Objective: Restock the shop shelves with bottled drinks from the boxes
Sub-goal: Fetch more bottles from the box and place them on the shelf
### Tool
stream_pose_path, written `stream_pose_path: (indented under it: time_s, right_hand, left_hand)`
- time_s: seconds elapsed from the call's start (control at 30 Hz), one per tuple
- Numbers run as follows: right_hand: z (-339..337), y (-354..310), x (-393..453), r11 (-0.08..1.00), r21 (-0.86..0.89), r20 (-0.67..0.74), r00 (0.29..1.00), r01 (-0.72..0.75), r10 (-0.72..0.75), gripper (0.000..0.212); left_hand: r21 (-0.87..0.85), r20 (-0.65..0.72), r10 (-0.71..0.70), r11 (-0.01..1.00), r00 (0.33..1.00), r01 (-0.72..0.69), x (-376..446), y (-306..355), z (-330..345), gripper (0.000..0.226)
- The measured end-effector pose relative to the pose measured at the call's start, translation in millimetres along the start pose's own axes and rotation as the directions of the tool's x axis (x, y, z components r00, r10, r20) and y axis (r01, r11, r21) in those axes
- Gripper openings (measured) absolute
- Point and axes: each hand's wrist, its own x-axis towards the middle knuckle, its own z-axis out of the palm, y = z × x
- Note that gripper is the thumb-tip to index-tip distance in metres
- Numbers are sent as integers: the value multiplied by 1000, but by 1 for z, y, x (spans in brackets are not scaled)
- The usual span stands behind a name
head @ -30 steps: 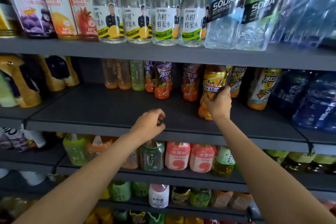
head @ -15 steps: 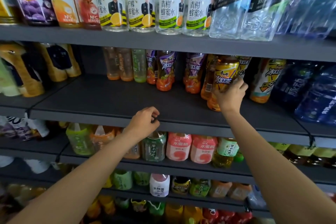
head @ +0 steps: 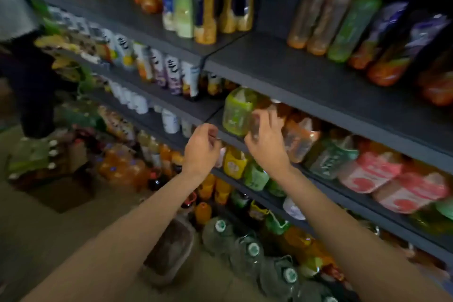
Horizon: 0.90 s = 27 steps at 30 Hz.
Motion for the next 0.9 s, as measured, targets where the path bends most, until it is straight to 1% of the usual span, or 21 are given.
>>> stream_pose_path:
  time_s: [0.03,0.1,0.13,0.17,0.23,0.3,0.37,0.43,0.5,0.6,0.67,0.77,0.83,0.9]
  right_hand:
    - [33,-17,-7,1000,-2,107,994,-6,6,37]
    - [97,-49,-24,999,-18,323,945,-41,44,38]
    - [129,-64,-34,997,-29,429,900,-70,76,41]
    - [159,-76,-46,993,-47,532,838,-107,116,43]
    - [213,-93,-70,983,-101,695,696,-151,178,45]
    - [258,-102,-95,973,-165,777,586,-162,230,48]
    - [293,-105,-120,955,-211,820,495,-206,288,50]
    - [324,-104,-141,934,-247,843,419,-257,338,46]
    - [357,-97,-156,920,-278,859,358,-274,366,40]
    - [418,-82,-182,924,-277,871,336,-265,358,42]
    - [464,-71,-205,918,-300,887,279,-260,369,46]
    - [537,-51,-241,939,-283,922,214,-193,322,51]
    - [587,-37,-267,968,-218,945,220,-123,241,55]
    - [635,-28,-287,990,-137,953,270,-33,140,58]
  left_hand:
    - [12,-16,-63,998,998,63,-8,-33,-21,24]
    - [32,-41,-183,982,982,184,-26,-101,-60,23]
    - [45,-55,-247,967,968,249,-35,-136,-80,23]
    - [66,-67,-311,947,948,315,-44,-169,-97,23]
    - [125,-66,-436,889,898,441,-65,-231,-125,22]
    - [166,-37,-530,833,847,528,-84,-283,-144,23]
    - [233,22,-604,778,797,583,-102,-325,-152,24]
    - [288,91,-656,738,749,611,-111,-358,-150,26]
    - [264,129,-677,728,725,633,-113,-388,-139,25]
    - [148,166,-654,757,738,637,-114,-440,-111,23]
    - [148,149,-674,739,724,657,-120,-480,-89,25]
    - [159,143,-676,737,723,657,-138,-551,-53,40]
    - [177,127,-671,740,730,649,-154,-601,-28,43]
    - [164,95,-687,725,721,669,-165,-636,-10,41]
